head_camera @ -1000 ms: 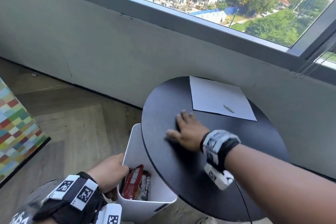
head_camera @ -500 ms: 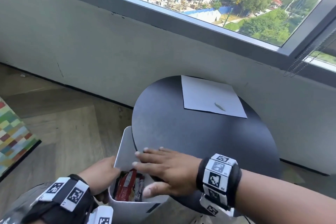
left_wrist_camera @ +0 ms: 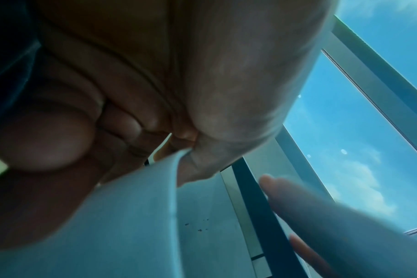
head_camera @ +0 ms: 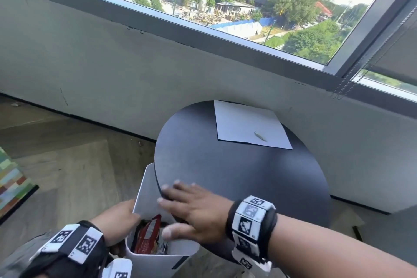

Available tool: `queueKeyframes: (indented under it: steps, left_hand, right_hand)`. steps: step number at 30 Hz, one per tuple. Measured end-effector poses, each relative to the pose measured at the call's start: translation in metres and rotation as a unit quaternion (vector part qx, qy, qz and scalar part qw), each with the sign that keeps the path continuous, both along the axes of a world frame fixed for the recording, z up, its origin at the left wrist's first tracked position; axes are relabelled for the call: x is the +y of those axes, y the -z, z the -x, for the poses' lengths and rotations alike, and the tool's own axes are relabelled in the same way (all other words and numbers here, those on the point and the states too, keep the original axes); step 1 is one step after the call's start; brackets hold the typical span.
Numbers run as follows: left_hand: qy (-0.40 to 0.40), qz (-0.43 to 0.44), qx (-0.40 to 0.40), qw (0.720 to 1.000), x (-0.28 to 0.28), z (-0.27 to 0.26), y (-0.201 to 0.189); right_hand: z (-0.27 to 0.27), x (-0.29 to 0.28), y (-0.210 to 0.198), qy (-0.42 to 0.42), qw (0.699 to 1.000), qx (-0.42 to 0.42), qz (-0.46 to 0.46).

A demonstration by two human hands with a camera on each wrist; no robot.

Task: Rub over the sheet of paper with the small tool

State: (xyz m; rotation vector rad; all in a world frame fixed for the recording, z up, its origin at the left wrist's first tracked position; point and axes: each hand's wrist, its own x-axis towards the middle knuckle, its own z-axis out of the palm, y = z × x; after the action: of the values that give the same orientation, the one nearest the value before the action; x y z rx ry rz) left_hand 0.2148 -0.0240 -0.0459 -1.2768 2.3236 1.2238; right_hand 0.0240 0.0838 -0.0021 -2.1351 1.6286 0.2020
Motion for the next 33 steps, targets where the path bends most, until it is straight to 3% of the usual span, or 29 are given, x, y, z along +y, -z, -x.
queueKeyframes:
  steps: [2,4,6,8,10,14,16,18,20,22,23,25,27,30,32,33]
  left_hand:
    - [0.003,0.0,-0.002,1.0,-0.001,-0.001,0.002]
    - [0.0,-0.003,-0.003,1.0,-0.002,-0.002,0.006]
    - [0.003,0.004,-0.004,1.0,-0.002,-0.001,0.008]
    - [0.006,0.01,0.0,1.0,-0.002,0.001,0.009]
    - [0.007,0.011,0.002,1.0,-0.004,0.001,0.011]
    - [0.013,0.006,0.001,1.0,-0.005,-0.002,0.017]
    - [0.013,0.004,0.01,1.0,-0.007,-0.005,0.021]
    - [0.007,-0.001,0.022,1.0,-0.009,-0.006,0.025]
    - [0.006,0.001,0.017,1.0,-0.009,-0.006,0.028]
    - [-0.003,0.007,0.012,1.0,-0.009,-0.007,0.028]
    - [-0.008,0.011,0.01,1.0,-0.01,-0.008,0.029]
    - [-0.019,0.019,0.006,1.0,-0.011,-0.009,0.032]
    - [-0.027,0.021,0.009,0.999,-0.014,-0.009,0.036]
    - [-0.037,0.026,0.013,0.999,-0.014,-0.009,0.04]
    - [-0.041,0.031,0.013,0.999,-0.016,-0.008,0.043]
    - [-0.041,0.032,0.009,0.999,-0.02,-0.007,0.045]
  right_hand:
    - [0.015,0.012,-0.008,0.015,0.999,-0.049,-0.005]
    - [0.061,0.02,-0.004,0.164,0.986,-0.01,0.023]
    - [0.112,0.031,0.003,0.346,0.935,0.072,0.012]
    - [0.134,0.042,0.012,0.443,0.888,0.116,-0.048]
    - [0.112,0.046,0.021,0.427,0.894,0.125,-0.06]
    - [-0.005,0.052,0.021,0.257,0.964,0.061,-0.036]
    - [-0.048,0.057,0.006,0.18,0.983,-0.017,-0.044]
    - [-0.057,0.059,-0.017,0.147,0.979,-0.136,-0.031]
    - [-0.031,0.061,-0.024,0.227,0.954,-0.189,0.044]
    - [0.013,0.063,-0.011,0.386,0.915,-0.084,0.081]
    - [0.029,0.067,-0.001,0.452,0.89,-0.013,0.058]
    - [0.035,0.071,0.023,0.504,0.863,0.047,-0.004]
    - [0.008,0.064,0.037,0.463,0.885,0.053,-0.001]
    - [-0.053,0.05,0.04,0.322,0.946,0.013,0.022]
    - [-0.074,0.047,0.028,0.218,0.973,-0.076,0.031]
    - [-0.074,0.049,0.02,0.185,0.971,-0.148,0.045]
